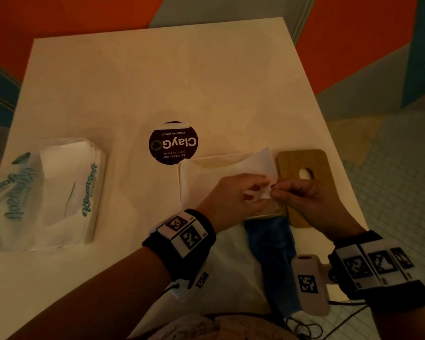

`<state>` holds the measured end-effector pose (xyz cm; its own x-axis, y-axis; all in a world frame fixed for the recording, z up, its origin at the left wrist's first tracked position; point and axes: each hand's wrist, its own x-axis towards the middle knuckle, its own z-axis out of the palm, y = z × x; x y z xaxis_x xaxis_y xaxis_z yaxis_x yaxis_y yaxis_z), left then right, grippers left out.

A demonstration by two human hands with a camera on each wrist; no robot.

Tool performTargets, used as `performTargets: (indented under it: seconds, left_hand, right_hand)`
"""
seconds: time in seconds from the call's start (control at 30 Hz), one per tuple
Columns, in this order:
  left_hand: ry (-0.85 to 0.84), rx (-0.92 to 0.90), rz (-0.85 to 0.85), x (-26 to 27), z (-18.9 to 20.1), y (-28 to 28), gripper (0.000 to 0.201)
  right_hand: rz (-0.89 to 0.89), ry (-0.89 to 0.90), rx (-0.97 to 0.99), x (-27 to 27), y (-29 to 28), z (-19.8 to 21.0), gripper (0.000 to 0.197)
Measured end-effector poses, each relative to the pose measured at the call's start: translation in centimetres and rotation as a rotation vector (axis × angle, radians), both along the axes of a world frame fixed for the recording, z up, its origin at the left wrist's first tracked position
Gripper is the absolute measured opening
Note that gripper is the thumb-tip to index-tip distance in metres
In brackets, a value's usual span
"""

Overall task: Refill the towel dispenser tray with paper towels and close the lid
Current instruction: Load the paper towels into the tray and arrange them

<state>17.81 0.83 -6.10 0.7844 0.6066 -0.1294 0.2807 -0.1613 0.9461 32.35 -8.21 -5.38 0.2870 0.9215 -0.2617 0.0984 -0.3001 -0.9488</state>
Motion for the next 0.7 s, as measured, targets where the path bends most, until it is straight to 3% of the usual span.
performTargets:
  seconds: [0.1,0.2,0.3,0.4,0.53,0.6,0.67,0.7]
  left_hand:
    - [-0.013,0.002,0.002,-0.06,-0.16,0.04,0.044]
    - [-0.043,-0.012,0.006,-0.14,-0.40,0.08,0.042]
    - [-0.053,-0.004,-0.002,-0.21,-0.53,0.15,0.042]
    - [-0.065,0.017,-0.018,-0.25,-0.57,0.22,0.042]
    - [-0.068,0.017,-0.031,-0.30,-0.66,0.38,0.043]
    - [-0.063,0.015,-0.044,-0.34,-0.71,0.46,0.043]
    - [-0.057,0.013,-0.053,-0.37,-0.76,0.51,0.044]
    - [-0.059,0.013,-0.058,-0.38,-0.80,0.50,0.044]
  right_hand:
    - [-0.005,0.054,0.026,-0.07,-0.03,0.07,0.008]
    - [0.008,0.070,0.013,-0.11,0.02,-0.19,0.008]
    - [0.018,0.055,0.029,-0.08,0.12,-0.51,0.038]
    - [0.016,0.037,0.026,-0.24,0.09,-0.26,0.044]
    - [0.032,0.038,0.032,-0.39,0.22,0.04,0.036]
    - [0.055,0.072,0.023,-0.47,0.20,0.18,0.010]
    - [0.074,0.026,-0.013,-0.22,0.05,-0.17,0.020]
    - [0.069,0.031,-0.013,-0.30,0.09,-0.21,0.015]
